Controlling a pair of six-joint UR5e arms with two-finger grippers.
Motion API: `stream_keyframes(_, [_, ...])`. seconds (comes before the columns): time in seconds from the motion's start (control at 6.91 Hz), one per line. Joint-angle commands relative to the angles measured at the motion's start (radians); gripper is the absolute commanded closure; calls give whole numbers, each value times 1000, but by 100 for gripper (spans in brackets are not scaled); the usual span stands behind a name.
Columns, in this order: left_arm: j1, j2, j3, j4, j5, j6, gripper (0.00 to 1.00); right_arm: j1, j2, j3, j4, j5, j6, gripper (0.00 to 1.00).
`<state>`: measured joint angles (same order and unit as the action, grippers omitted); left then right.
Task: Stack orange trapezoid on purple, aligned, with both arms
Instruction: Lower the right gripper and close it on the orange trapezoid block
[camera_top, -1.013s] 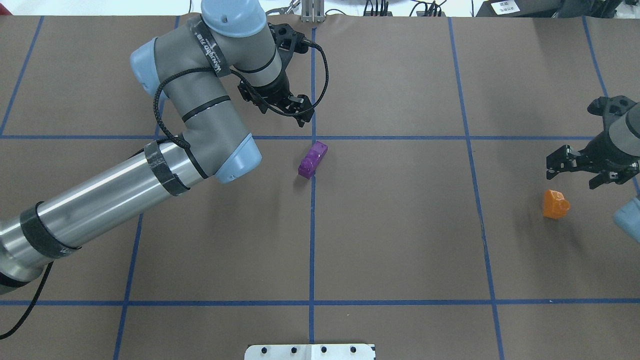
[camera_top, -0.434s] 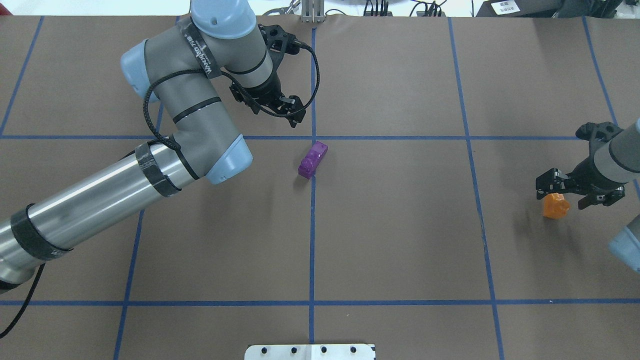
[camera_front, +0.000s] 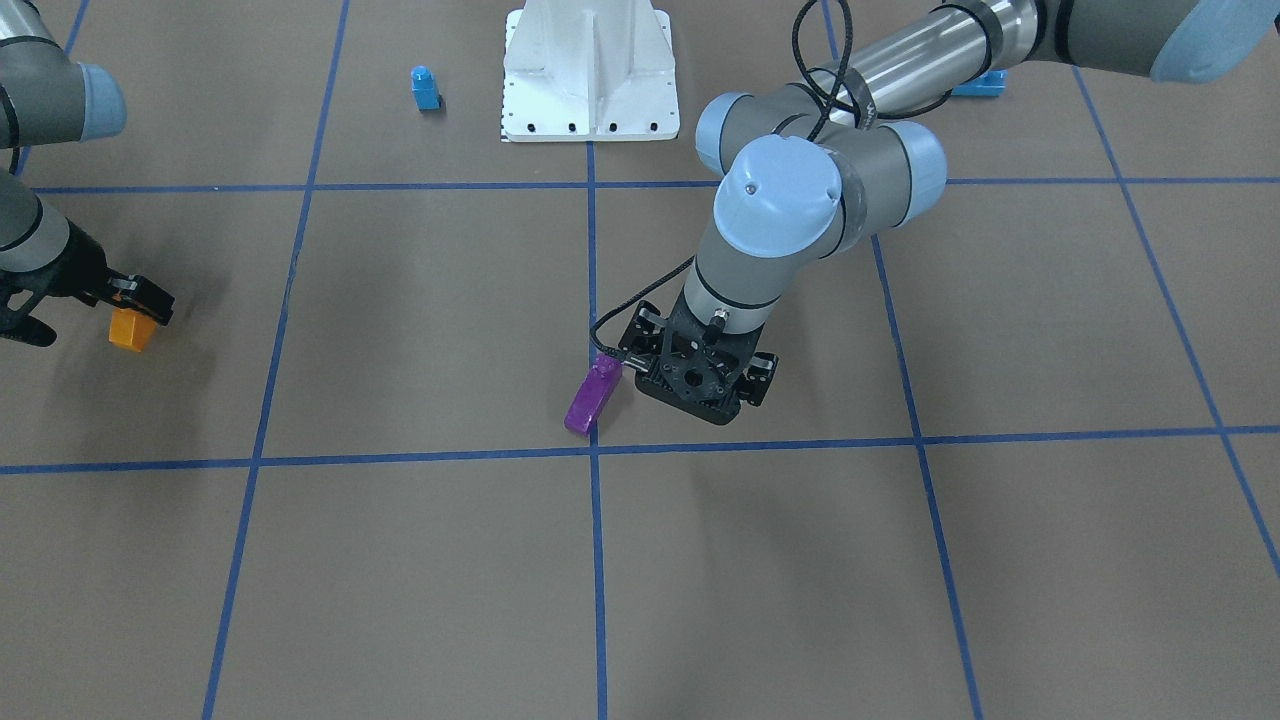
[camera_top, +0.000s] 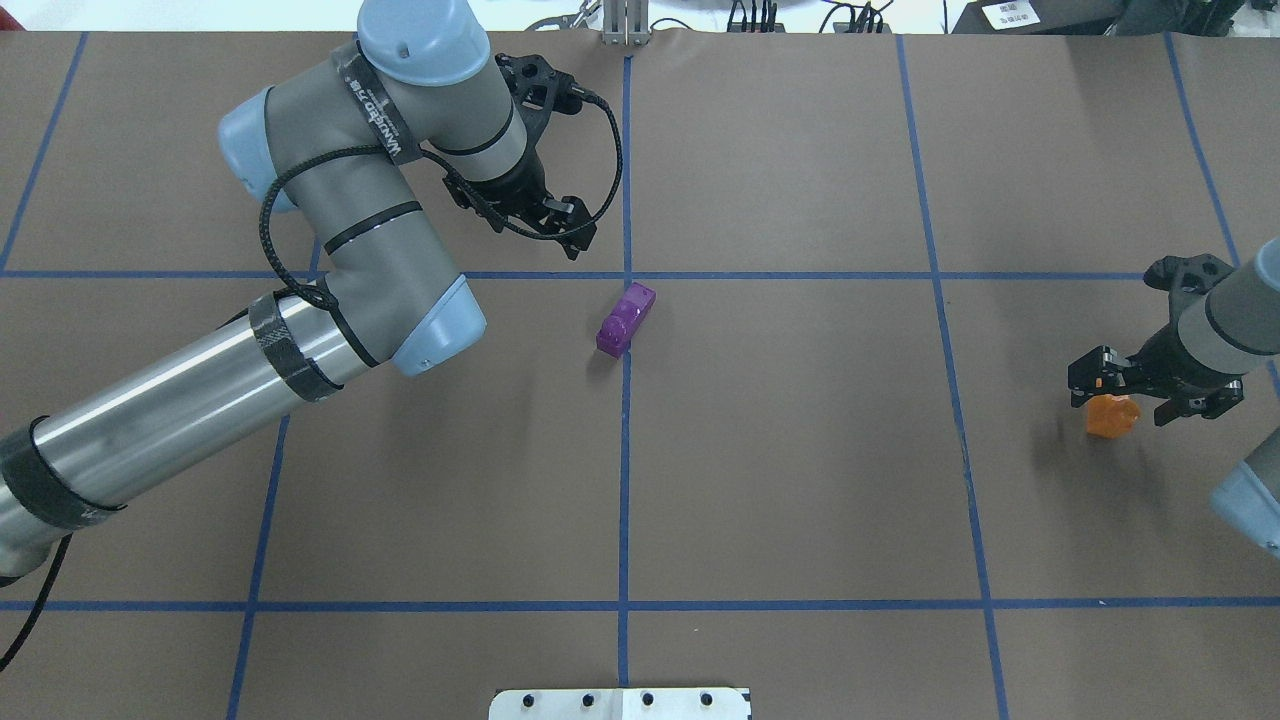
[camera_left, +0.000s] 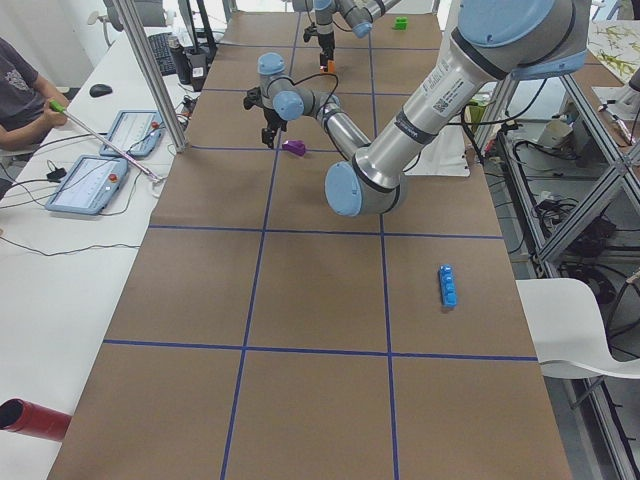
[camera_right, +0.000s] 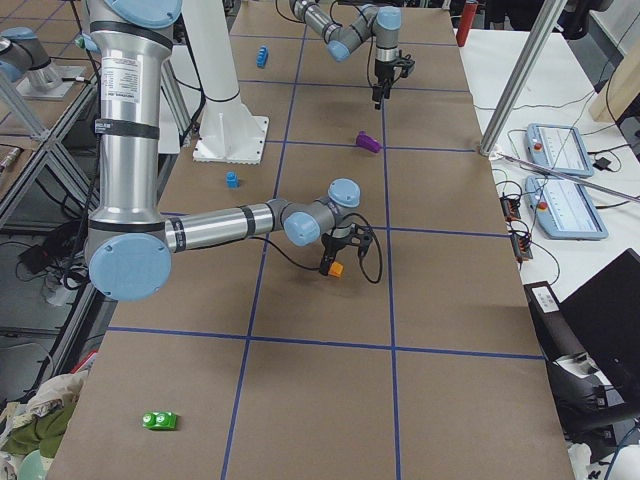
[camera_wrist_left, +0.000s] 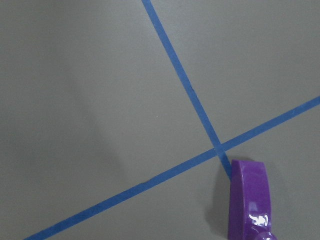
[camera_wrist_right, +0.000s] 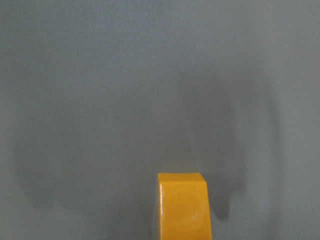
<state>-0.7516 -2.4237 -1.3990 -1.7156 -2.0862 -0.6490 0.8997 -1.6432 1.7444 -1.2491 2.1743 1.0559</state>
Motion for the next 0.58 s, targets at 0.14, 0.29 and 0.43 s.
stream_keyframes(0.14, [0,3,-8,1,0,0,0,-2,-4,-2,-1,2,-1,33])
stream_keyframes(0.29, [0,3,-8,1,2,0,0,-2,-4,-2,-1,5,-1,38])
stream_keyframes(0.43, [0,3,-8,1,2,0,0,-2,-4,0,-1,12,-1,37])
